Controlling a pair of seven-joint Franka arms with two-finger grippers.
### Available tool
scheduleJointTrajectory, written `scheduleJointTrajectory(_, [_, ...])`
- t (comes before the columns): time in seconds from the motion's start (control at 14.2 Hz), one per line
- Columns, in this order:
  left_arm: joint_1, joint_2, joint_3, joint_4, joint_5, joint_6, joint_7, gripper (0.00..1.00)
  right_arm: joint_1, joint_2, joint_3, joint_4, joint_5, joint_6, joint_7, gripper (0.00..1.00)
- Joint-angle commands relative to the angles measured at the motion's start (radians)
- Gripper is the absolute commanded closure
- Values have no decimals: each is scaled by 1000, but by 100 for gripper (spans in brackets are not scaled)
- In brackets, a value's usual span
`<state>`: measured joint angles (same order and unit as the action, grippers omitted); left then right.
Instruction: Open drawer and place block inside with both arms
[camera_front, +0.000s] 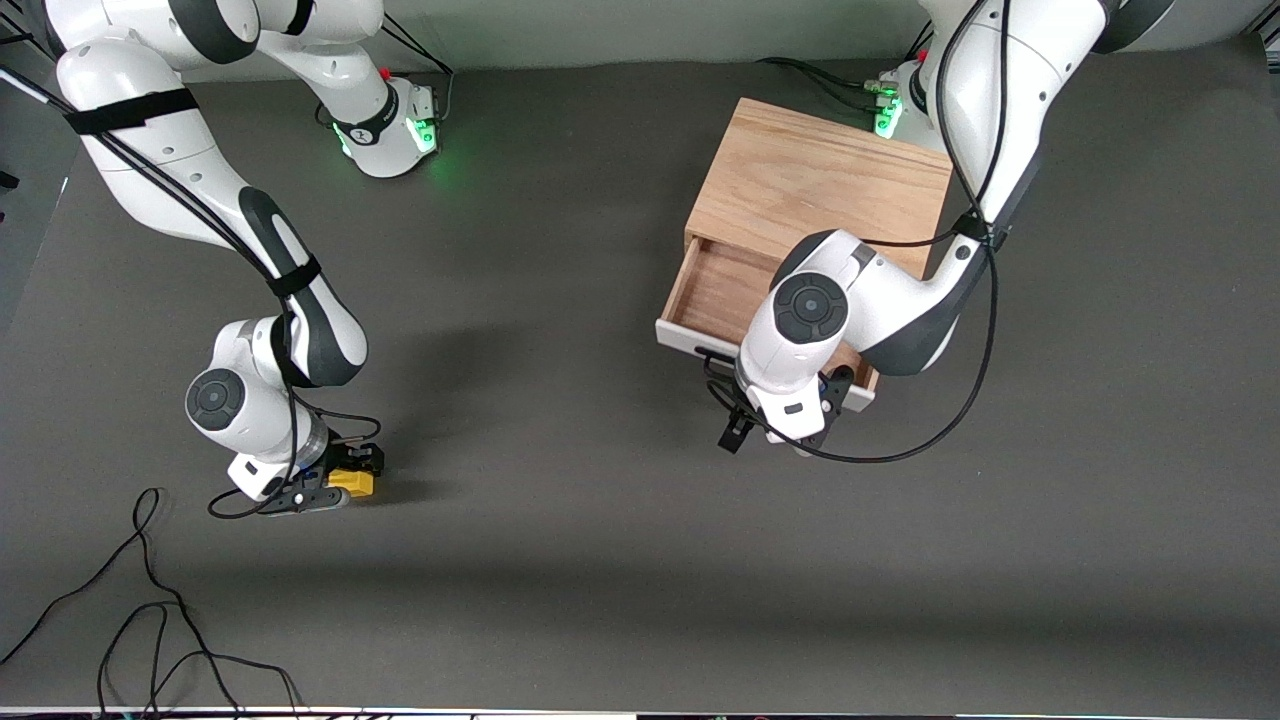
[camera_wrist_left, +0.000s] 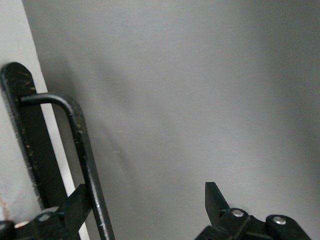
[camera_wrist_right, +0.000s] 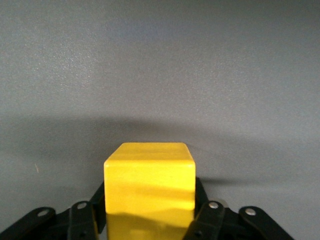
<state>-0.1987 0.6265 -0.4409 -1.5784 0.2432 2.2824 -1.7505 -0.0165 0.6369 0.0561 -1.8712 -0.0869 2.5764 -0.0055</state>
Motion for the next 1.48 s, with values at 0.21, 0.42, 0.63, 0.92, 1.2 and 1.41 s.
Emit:
scheduleJointTrajectory(0.21, [-21, 53, 11, 113, 37, 74, -12, 0, 1, -2, -1, 3, -8, 14, -19, 42])
scheduleJointTrajectory(0.42, [-2, -17, 8, 156, 76, -56, 6, 0, 1, -6, 1, 4, -8, 11, -19, 62])
scheduleJointTrajectory(0.63, [56, -128, -2, 172, 41, -298, 184, 0, 7, -25, 1, 23, -8, -1, -11, 73])
scheduleJointTrajectory(0.92, [201, -287, 2, 167, -177, -620, 643, 0, 20, -49, 14, 194, 7, -284, 1, 73])
scheduleJointTrajectory(1.2, [355, -418, 4, 103, -213, -813, 1073, 0, 81, -49, 13, 462, 15, -617, 2, 73])
scheduleJointTrajectory(1.41, [464, -510, 7, 19, -219, -850, 1383, 0, 93, -46, 18, 651, 61, -864, 106, 73])
